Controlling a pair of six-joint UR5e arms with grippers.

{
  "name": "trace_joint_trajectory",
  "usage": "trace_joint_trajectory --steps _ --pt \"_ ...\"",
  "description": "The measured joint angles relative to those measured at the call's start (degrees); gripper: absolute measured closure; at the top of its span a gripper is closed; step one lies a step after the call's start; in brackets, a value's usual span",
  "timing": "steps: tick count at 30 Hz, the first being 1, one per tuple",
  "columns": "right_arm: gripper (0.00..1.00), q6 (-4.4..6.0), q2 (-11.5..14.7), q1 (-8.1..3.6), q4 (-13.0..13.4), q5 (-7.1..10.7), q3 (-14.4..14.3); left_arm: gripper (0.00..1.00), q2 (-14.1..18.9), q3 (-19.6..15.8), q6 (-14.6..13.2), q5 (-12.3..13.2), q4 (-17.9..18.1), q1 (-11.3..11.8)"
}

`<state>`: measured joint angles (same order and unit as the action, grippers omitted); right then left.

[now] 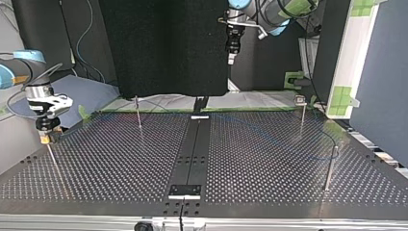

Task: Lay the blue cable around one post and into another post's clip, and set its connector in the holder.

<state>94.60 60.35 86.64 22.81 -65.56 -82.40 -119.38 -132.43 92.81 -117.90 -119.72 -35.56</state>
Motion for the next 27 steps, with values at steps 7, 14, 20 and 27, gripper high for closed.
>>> trace_joint_trajectory --steps 7,14,20,27 --pt "0.00 0.07 0.00 -0.02 0.02 -0.59 0.00 0.00 0.00 0.00 0.00 0.00 -0.04 0.01" --pt "0.00 0.07 -0.01 -0.03 0.03 -1.63 0.00 0.00 0.00 0.00 0.00 0.00 0.00 0.01" --pt "0.00 0.07 -0.01 -0.02 -0.10 -3.31 0.00 0.00 0.00 0.00 0.00 0.00 -0.07 0.01" --pt "0.00 0.08 -0.01 -0.02 -0.33 -5.17 0.00 0.00 0.00 0.00 0.00 0.00 -0.08 0.01"
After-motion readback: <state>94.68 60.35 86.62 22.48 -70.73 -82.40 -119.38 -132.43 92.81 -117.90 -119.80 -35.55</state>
